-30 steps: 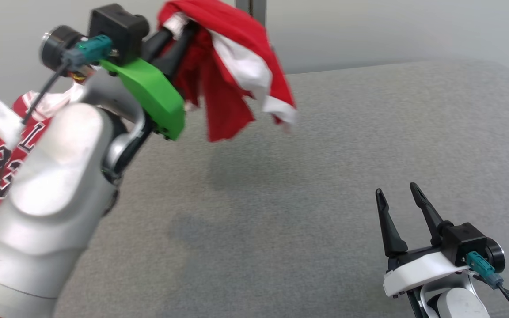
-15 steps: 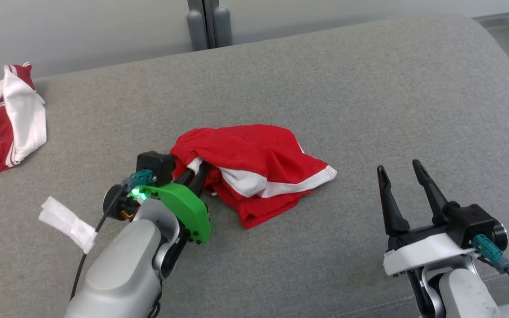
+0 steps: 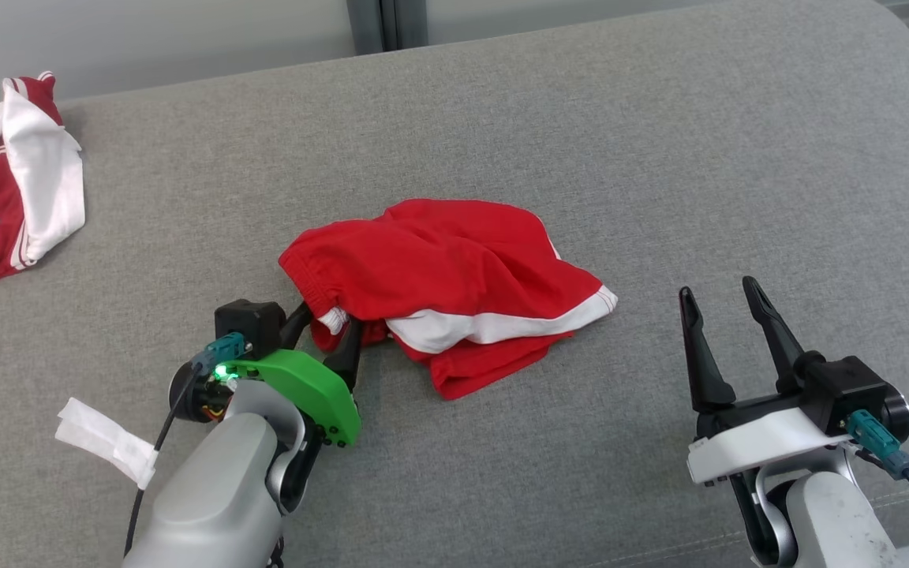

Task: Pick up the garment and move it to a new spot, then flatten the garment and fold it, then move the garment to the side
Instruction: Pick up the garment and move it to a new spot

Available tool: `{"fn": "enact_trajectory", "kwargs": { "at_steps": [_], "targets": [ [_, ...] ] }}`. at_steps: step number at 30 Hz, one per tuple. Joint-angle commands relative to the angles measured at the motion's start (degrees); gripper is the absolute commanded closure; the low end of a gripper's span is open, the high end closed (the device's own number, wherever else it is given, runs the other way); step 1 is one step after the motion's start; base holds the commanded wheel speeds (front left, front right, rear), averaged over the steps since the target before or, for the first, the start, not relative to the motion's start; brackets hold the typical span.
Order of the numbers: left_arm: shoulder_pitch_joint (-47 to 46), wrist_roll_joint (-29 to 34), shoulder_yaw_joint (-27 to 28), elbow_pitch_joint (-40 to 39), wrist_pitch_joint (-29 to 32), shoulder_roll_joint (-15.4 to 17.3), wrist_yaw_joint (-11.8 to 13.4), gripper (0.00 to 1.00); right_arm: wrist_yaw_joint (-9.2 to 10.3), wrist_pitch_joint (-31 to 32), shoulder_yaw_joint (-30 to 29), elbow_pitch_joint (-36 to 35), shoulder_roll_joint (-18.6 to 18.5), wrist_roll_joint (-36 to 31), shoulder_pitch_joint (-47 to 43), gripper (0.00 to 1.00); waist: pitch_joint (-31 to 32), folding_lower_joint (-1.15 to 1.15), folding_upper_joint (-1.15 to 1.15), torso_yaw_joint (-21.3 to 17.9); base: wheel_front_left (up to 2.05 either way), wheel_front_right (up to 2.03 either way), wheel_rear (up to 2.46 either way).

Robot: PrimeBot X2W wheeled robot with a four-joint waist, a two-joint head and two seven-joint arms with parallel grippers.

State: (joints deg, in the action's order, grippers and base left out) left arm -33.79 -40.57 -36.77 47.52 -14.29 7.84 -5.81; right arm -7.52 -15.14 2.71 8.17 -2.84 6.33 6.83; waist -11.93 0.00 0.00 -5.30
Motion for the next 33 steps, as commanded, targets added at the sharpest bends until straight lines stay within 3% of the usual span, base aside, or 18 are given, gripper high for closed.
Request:
{"fn": "enact_trajectory", "kwargs": {
  "at_steps": [1,6,13,24,33],
  "targets": [
    [0.21,0.51,0.65,-0.16,-0.57,-0.01,-0.17,0.00,0.06,-0.02,-0.10,0.22,-0.09,-0.07,0.24,0.00,0.79,0.00,0.00,0.55,0.00,0.00,0.00],
    [2.43,2.51,5.08,-5.33,-0.95,1.22,1.32,0.00,0.06,-0.02,-0.56,0.66,-0.09,-0.19,-0.23,0.00,2.76,0.00,0.00,1.21,0.00,0.00,0.00],
    [13.98,8.96,13.33,-18.14,-0.94,1.97,3.84,0.00,0.06,-0.02,-1.49,0.47,-0.10,-0.16,-1.38,0.00,5.99,0.00,0.00,2.10,0.00,0.00,0.00],
    [30.10,15.54,23.94,-31.52,-0.88,-3.04,5.19,0.00,0.07,-0.02,-2.01,0.07,-0.09,0.27,-4.06,0.00,9.74,0.00,0.00,4.18,0.00,0.00,0.00],
    [35.24,18.33,29.28,-34.57,-0.88,-4.69,4.47,0.00,0.06,-0.02,-1.53,0.46,-0.10,1.86,-5.70,0.00,11.07,0.00,0.00,4.62,0.00,0.00,0.00]
  ]
}}
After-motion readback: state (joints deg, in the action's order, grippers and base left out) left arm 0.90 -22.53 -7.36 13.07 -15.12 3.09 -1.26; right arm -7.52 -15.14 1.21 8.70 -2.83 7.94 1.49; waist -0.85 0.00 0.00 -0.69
